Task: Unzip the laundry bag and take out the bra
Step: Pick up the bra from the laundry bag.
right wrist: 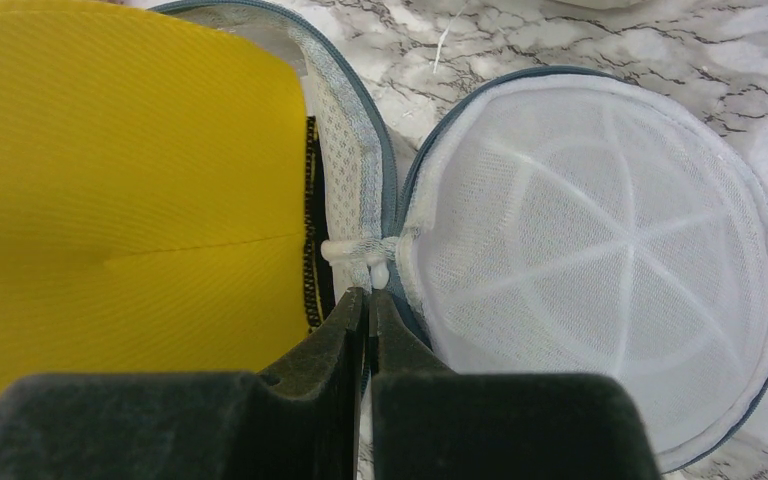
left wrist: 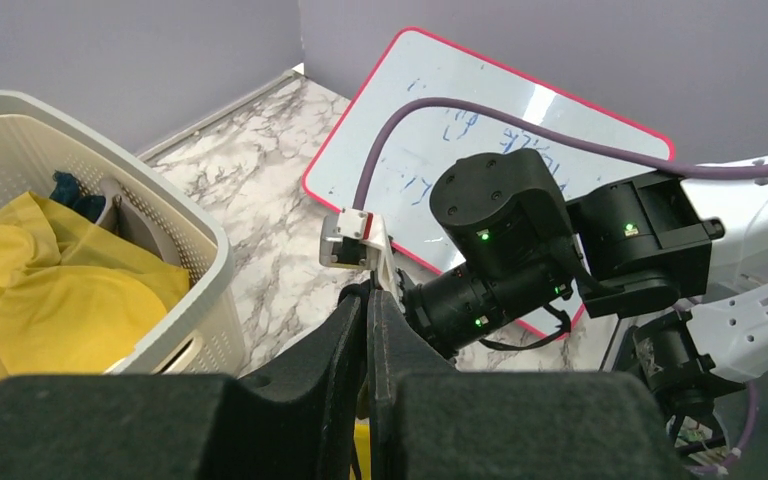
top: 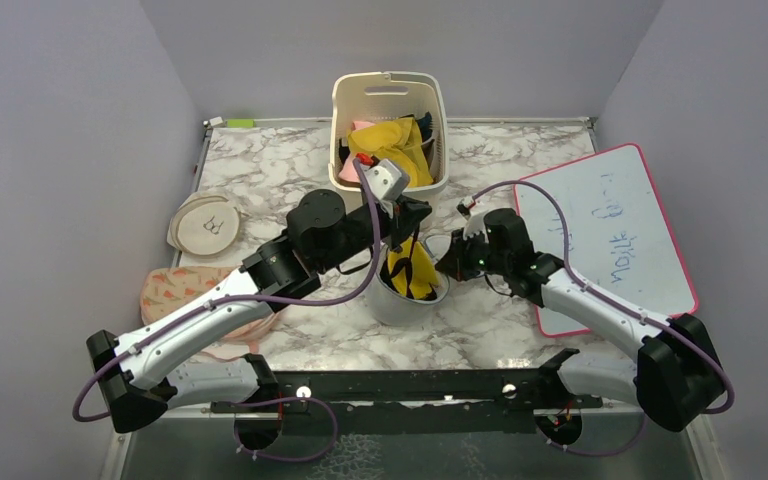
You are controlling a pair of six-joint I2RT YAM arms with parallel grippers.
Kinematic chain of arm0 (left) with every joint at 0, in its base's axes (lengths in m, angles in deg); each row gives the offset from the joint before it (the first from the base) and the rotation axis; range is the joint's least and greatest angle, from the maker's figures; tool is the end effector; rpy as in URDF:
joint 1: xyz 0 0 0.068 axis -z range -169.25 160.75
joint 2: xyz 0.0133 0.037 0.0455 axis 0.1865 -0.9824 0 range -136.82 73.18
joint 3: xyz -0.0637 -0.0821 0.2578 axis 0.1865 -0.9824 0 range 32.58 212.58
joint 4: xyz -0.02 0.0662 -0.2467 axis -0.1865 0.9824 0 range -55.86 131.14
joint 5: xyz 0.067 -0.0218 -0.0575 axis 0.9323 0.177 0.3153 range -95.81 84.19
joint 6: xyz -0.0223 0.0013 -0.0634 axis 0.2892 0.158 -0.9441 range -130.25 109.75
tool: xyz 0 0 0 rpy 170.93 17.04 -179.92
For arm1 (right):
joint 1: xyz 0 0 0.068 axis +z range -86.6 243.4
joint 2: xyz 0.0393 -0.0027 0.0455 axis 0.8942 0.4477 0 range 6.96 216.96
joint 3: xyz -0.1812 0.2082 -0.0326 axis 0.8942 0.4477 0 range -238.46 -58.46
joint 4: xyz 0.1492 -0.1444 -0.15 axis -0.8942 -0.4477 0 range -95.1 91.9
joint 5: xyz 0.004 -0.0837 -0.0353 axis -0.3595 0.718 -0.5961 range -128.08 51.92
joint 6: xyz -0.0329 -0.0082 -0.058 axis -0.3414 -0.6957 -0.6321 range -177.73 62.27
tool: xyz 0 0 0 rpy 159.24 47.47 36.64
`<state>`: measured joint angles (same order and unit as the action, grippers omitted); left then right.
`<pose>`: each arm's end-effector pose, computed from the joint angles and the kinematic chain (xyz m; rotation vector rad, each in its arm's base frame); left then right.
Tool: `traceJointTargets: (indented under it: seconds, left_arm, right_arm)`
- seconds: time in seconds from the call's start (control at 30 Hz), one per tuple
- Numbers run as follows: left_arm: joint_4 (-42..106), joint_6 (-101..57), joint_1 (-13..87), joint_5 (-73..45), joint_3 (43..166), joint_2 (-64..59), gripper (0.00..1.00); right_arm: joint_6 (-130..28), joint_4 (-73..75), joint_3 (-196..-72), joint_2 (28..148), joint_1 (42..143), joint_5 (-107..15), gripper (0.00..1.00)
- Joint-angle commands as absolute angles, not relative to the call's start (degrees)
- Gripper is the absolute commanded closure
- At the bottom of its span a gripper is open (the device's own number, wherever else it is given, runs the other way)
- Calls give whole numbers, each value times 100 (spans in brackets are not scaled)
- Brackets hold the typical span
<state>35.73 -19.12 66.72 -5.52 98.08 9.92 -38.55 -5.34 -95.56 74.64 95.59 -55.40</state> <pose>0.1476 -0.2181 0.4247 0.6471 1.4952 -0.8798 0.2058 0.1483 0.2156 -0.4345 2.2843 0.8103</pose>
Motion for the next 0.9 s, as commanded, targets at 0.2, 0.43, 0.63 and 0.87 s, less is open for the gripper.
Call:
traceJointTargets:
  seconds: [0.2,0.43,0.63,0.87]
  left_arm:
    - [3520,-1492,6684,-423,10634,942,100]
    - [4029,-1171,6689,-401,11739,501,100]
    - [4211,-861,6684,-340,12608,147,100]
    - [4478,-638,6605,-96,14005,-682,100]
  right_arm:
    - [-3945,-523,-9536,7460,9570,-5447,99]
    - [-3949,-552,-9504,7402,9569,-5407,99]
    - [-3888,-526,-9418,7281,9574,-5389,99]
    - [-3868,-498,-9372,7202,9570,-5415,99]
